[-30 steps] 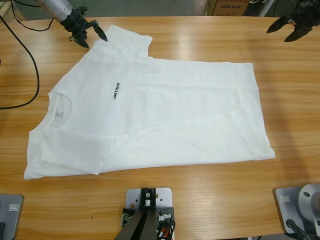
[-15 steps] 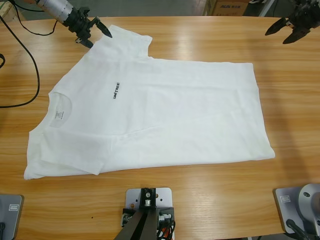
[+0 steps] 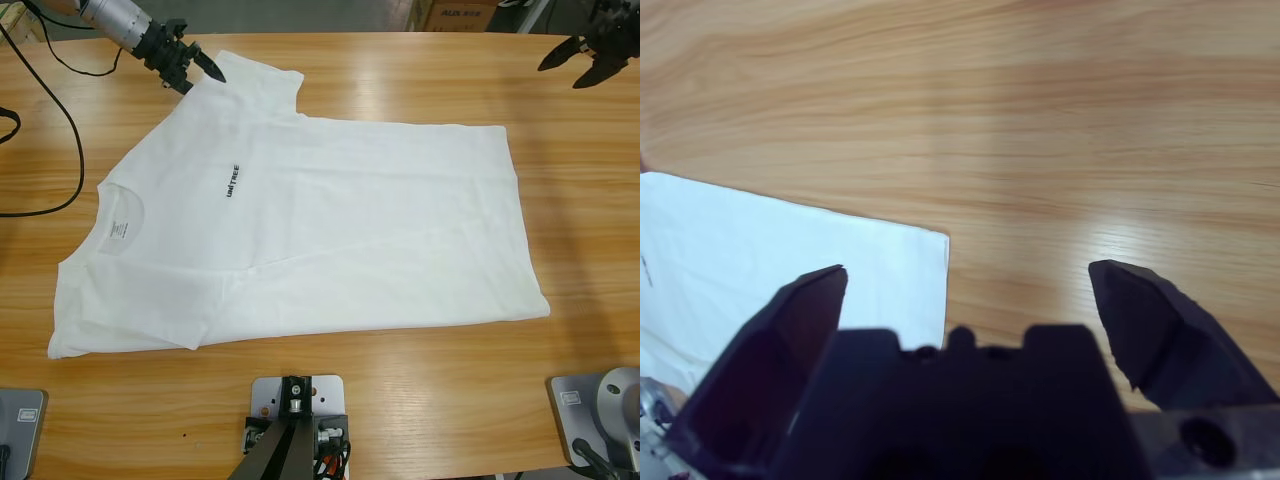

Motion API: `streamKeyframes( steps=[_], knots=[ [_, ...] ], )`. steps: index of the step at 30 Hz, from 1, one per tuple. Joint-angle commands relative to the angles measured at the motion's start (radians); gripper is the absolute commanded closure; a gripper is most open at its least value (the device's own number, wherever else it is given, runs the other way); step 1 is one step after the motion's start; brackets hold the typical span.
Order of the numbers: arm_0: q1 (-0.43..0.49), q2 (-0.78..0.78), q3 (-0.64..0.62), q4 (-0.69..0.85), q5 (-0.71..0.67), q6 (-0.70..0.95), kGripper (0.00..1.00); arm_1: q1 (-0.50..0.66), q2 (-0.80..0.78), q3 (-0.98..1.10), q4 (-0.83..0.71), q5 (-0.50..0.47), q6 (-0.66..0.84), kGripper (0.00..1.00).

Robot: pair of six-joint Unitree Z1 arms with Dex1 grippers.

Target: Fold clothes

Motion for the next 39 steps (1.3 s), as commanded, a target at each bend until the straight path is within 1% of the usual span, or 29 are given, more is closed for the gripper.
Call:
streamKeyframes(
  steps=[1, 4, 5, 10, 15, 19, 25, 29, 30, 31, 32, 36, 39],
  knots=[
    [0.001, 0.119, -0.298, 0.03, -0.004, 0.008, 1.0, -0.011, 0.031, 0.003, -0.01, 0.019, -0.011, 0.025],
    [0.004, 0.119, -0.301, 0.038, 0.001, 0.012, 1.0, -0.024, 0.039, 0.008, -0.015, 0.046, -0.011, 0.226],
    [0.006, 0.119, -0.302, 0.044, 0.0, 0.014, 1.0, -0.033, 0.042, 0.009, -0.017, 0.06, -0.011, 0.265],
    [0.013, 0.118, -0.326, 0.061, 0.004, 0.034, 1.0, -0.057, 0.059, 0.036, -0.021, 0.155, -0.011, 0.267],
    [0.004, 0.116, -0.335, 0.074, 0.007, 0.034, 1.0, -0.057, 0.049, 0.232, -0.12, 0.244, -0.021, 0.254],
    [0.004, 0.118, -0.334, 0.099, 0.007, 0.054, 1.0, -0.057, 0.037, 0.329, -0.2, 0.247, -0.023, 0.248],
    [0.001, 0.118, -0.335, 0.114, 0.023, 0.066, 1.0, -0.056, 0.053, 0.321, -0.218, 0.257, -0.016, 0.254],
    [-0.003, 0.118, -0.335, 0.125, 0.028, 0.071, 1.0, -0.053, 0.061, 0.321, -0.218, 0.261, -0.016, 0.279],
    [-0.004, 0.116, -0.336, 0.125, 0.027, 0.071, 1.0, -0.048, 0.064, 0.322, -0.218, 0.261, -0.016, 0.337],
    [-0.004, 0.114, -0.337, 0.125, 0.028, 0.072, 1.0, -0.041, 0.067, 0.323, -0.218, 0.261, -0.016, 0.429],
    [-0.005, 0.111, -0.34, 0.125, 0.027, 0.071, 1.0, -0.032, 0.069, 0.323, -0.218, 0.258, -0.016, 0.44],
    [-0.006, 0.109, -0.346, 0.134, 0.029, 0.071, 1.0, 0.007, 0.088, 0.324, -0.223, 0.237, -0.016, 0.433],
    [-0.006, 0.109, -0.347, 0.149, 0.037, 0.075, 1.0, 0.031, 0.101, 0.332, -0.235, 0.215, -0.016, 0.346]
  ],
)
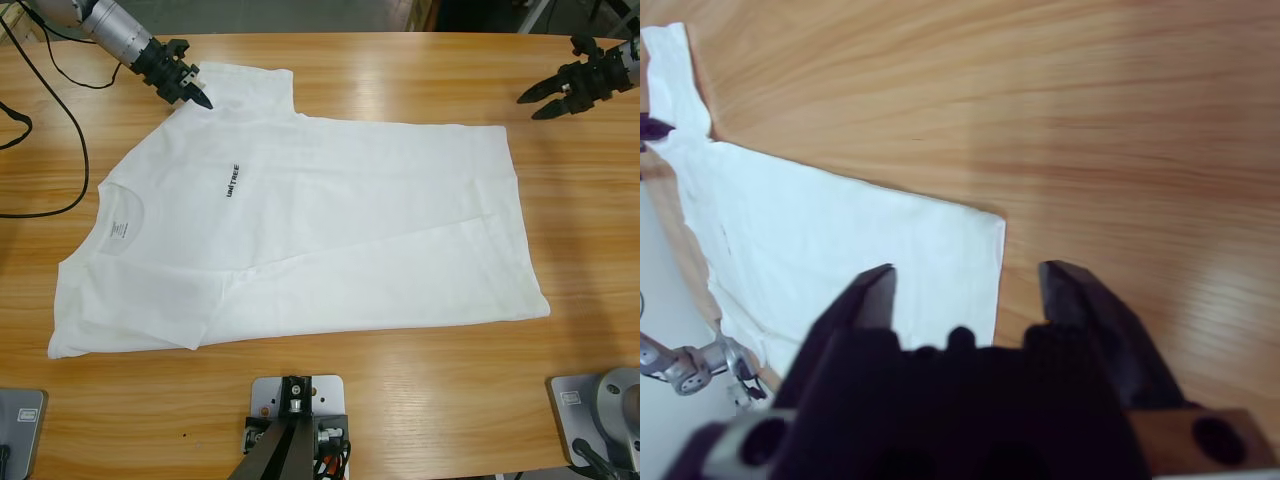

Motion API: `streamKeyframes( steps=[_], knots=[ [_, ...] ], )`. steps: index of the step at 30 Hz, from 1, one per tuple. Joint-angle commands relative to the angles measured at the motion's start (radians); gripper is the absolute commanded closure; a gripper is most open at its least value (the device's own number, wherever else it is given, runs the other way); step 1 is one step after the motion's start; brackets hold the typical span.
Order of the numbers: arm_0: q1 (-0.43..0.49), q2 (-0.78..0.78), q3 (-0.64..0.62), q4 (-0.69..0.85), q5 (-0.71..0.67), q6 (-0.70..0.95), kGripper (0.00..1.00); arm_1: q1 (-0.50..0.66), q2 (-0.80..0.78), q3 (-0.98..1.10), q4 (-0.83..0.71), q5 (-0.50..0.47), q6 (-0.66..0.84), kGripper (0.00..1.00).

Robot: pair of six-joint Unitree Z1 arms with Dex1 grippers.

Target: Fold clothes

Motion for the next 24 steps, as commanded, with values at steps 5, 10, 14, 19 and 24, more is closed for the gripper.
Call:
streamKeyframes(
  steps=[5, 10, 14, 19, 24],
  knots=[
    [-0.008, 0.083, -0.347, 0.046, 0.033, 0.018, 1.0, 0.066, 0.091, 0.029, -0.034, -0.04, 0.012, 0.335],
    [-0.011, 0.085, -0.347, 0.048, 0.034, 0.018, 1.0, 0.066, 0.093, 0.029, -0.034, -0.06, 0.029, 0.352],
    [-0.012, 0.083, -0.347, 0.053, 0.034, 0.019, 1.0, 0.066, 0.101, 0.029, -0.034, -0.06, 0.043, 0.405],
    [-0.012, 0.081, -0.361, 0.071, 0.034, 0.019, 1.0, 0.066, 0.106, 0.028, -0.034, -0.06, 0.06, 0.405],
    [-0.013, 0.081, -0.364, 0.078, 0.034, 0.021, 1.0, 0.084, 0.113, 0.028, -0.041, -0.085, 0.064, 0.378]
  ],
)
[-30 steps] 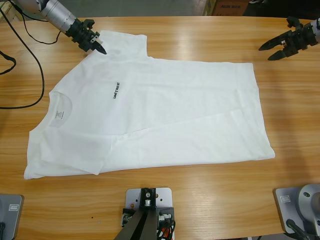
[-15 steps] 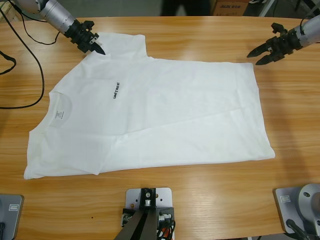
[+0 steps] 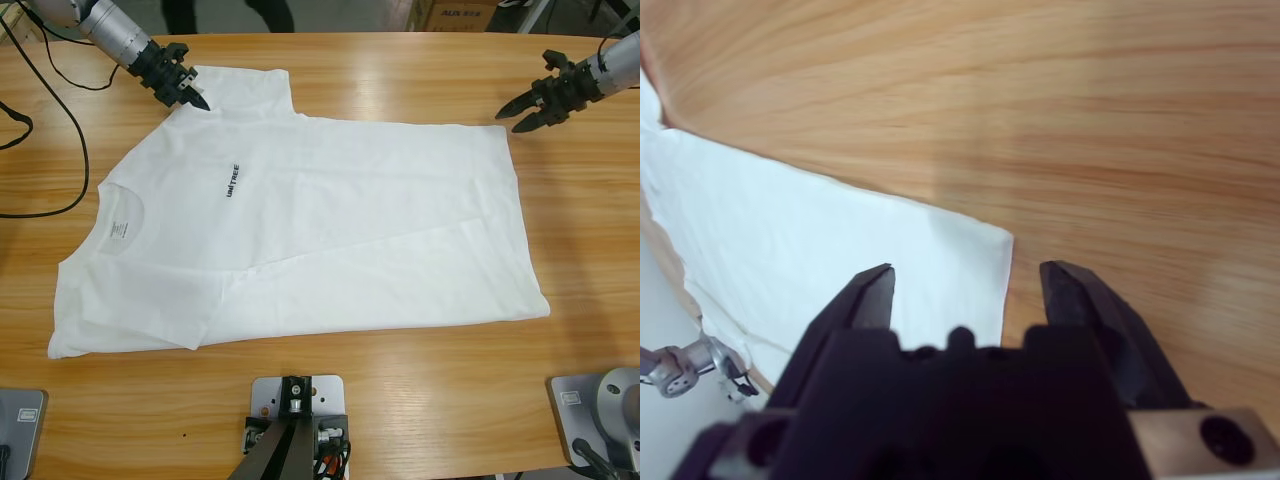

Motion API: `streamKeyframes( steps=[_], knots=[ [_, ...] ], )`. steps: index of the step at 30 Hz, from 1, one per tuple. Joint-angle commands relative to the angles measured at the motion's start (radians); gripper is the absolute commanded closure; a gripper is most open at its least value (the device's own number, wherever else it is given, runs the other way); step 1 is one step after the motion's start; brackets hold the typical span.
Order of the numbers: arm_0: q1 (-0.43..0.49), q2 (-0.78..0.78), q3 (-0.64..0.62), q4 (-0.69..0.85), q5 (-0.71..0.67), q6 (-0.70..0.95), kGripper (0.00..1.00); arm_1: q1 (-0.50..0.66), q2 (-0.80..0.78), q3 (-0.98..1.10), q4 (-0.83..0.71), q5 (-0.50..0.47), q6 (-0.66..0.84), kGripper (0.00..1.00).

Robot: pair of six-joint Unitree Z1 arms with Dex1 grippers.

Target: Fold clothes

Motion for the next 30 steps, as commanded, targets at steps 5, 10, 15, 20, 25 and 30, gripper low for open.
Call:
streamKeyframes(
  steps=[5, 10, 15, 20, 25, 30],
  knots=[
    [-0.014, 0.085, -0.363, 0.038, 0.025, 0.01, 1.0, 0.042, 0.069, 0.017, -0.018, -0.067, 0.021, 0.403],
    [-0.011, 0.085, -0.363, 0.038, 0.025, 0.011, 1.0, 0.049, 0.074, 0.018, -0.019, -0.069, 0.029, 0.52],
    [-0.007, 0.087, -0.363, 0.039, 0.025, 0.015, 1.0, 0.074, 0.074, 0.016, -0.021, -0.07, 0.032, 0.533],
    [-0.005, 0.088, -0.363, 0.045, 0.033, 0.016, 1.0, 0.076, 0.09, 0.016, -0.021, -0.065, 0.034, 0.943],
    [-0.007, 0.088, -0.363, 0.053, 0.044, 0.021, 1.0, 0.076, 0.101, 0.016, -0.027, -0.068, 0.034, 1.0],
    [-0.007, 0.087, -0.363, 0.06, 0.044, 0.016, 1.0, 0.076, 0.108, 0.015, -0.027, -0.091, 0.033, 1.0]
  ],
)
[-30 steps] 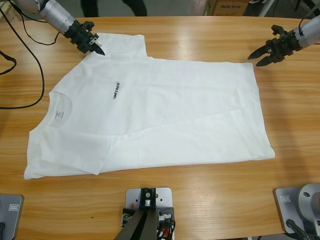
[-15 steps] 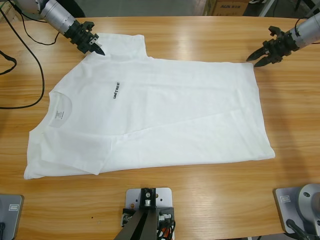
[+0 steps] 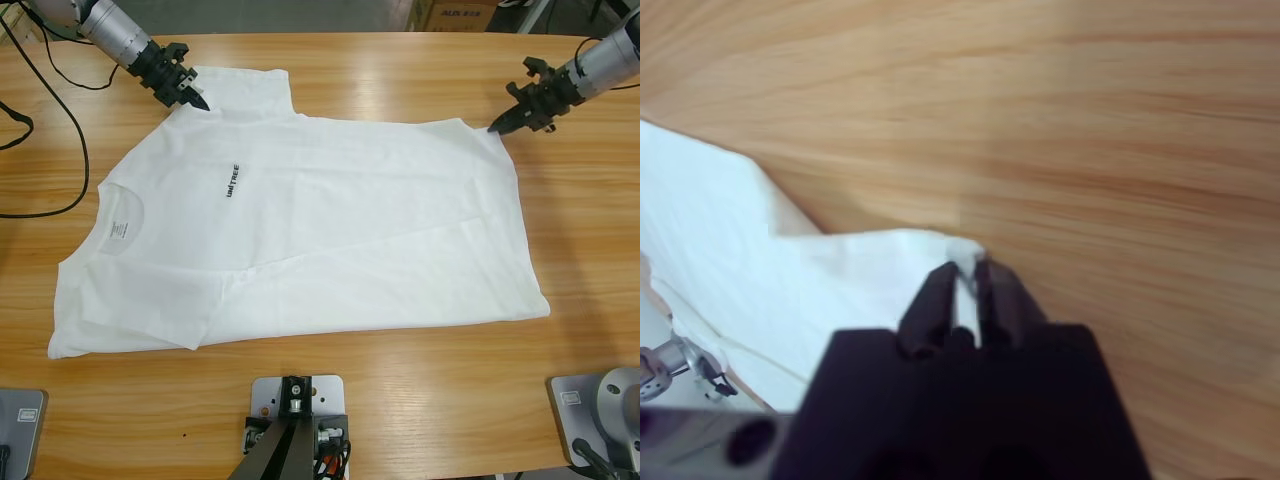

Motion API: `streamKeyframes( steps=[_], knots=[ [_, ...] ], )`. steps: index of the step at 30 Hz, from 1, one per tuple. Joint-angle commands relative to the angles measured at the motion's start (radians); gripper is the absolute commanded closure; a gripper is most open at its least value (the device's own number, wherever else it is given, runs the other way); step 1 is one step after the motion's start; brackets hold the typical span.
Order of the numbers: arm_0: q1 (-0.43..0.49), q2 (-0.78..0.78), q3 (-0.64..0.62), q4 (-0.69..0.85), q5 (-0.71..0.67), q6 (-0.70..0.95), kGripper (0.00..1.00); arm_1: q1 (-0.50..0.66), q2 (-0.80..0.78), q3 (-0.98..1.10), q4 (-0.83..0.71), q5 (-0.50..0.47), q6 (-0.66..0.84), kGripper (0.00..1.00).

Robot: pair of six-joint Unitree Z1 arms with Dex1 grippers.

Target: Fold clothes

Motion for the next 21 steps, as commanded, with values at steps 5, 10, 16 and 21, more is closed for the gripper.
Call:
streamKeyframes(
  steps=[5, 10, 16, 21],
  knots=[
    [-0.002, 0.075, -0.376, 0.101, 0.036, 0.003, 1.0, 0.017, 0.021, 0.02, -0.016, -0.018, 0.007, 1.0],
    [-0.001, 0.055, -0.384, 0.159, 0.032, 0.008, 1.0, 0.021, -0.028, 0.02, 0.029, 0.056, 0.003, 1.0],
    [-0.007, 0.019, -0.316, 0.162, 0.01, 0.004, 1.0, 0.031, -0.123, 0.057, 0.052, 0.09, -0.011, 1.0],
    [-0.009, -0.109, -0.08, 0.162, 0.075, 0.022, 1.0, 0.032, -0.189, 0.106, 0.07, 0.111, -0.019, 1.0]
  ],
)
